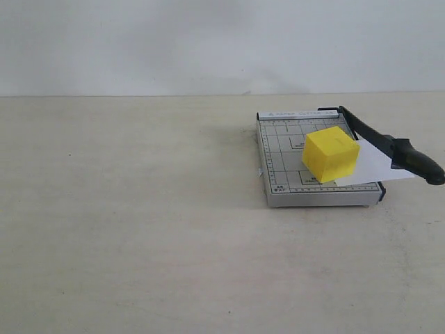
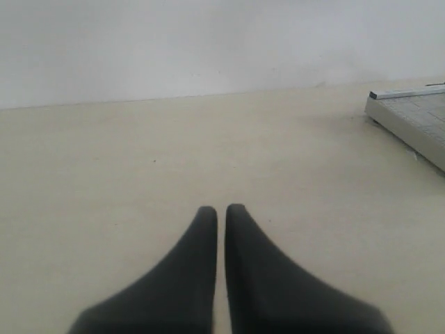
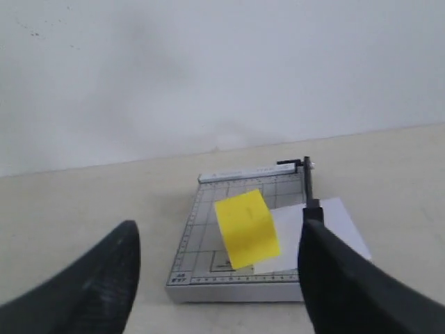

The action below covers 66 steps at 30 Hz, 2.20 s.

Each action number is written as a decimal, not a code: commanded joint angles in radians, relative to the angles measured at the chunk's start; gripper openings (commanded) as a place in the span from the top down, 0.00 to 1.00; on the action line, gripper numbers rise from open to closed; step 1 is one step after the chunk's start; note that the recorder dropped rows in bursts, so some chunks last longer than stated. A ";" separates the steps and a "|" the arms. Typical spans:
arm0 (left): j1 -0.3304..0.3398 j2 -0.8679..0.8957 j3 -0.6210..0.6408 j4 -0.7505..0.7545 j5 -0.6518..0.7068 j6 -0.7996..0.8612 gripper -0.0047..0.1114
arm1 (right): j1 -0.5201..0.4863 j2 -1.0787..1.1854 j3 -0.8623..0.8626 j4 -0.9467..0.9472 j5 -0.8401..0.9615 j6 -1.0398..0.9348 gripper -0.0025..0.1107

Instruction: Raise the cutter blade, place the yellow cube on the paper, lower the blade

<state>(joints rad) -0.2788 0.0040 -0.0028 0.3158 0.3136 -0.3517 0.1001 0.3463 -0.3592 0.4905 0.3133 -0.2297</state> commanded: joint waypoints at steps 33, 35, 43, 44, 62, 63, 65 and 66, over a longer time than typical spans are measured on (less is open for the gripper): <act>0.106 -0.004 0.003 -0.173 0.001 0.279 0.92 | 0.000 1.199 -0.850 -0.478 0.753 0.022 0.41; 0.106 -0.004 0.003 -0.173 0.001 0.279 0.92 | 0.000 1.211 -0.850 -0.480 0.747 0.024 0.41; 0.106 -0.004 0.003 -0.173 0.001 0.279 0.92 | 0.000 1.257 -0.850 -0.482 0.724 0.030 0.41; 0.106 -0.004 0.003 -0.173 0.001 0.279 0.92 | 0.000 1.263 -0.850 -0.491 0.724 0.030 0.41; 0.106 -0.004 0.003 -0.173 0.001 0.279 0.92 | 0.000 1.283 -0.850 -0.496 0.685 0.030 0.47; 0.106 -0.004 0.003 -0.173 0.001 0.279 0.92 | 0.000 1.290 -0.850 -0.496 0.689 0.030 0.47; 0.106 -0.004 0.003 -0.173 0.001 0.279 0.92 | 0.000 1.307 -0.850 -0.496 0.711 0.021 0.47; 0.106 -0.004 0.003 -0.173 0.001 0.279 0.92 | 0.000 1.319 -0.850 -0.496 0.714 0.015 0.47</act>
<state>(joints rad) -0.1767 0.0040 -0.0028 0.1406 0.3136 -0.0770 0.1001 1.6498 -1.2049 0.0000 1.0138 -0.2012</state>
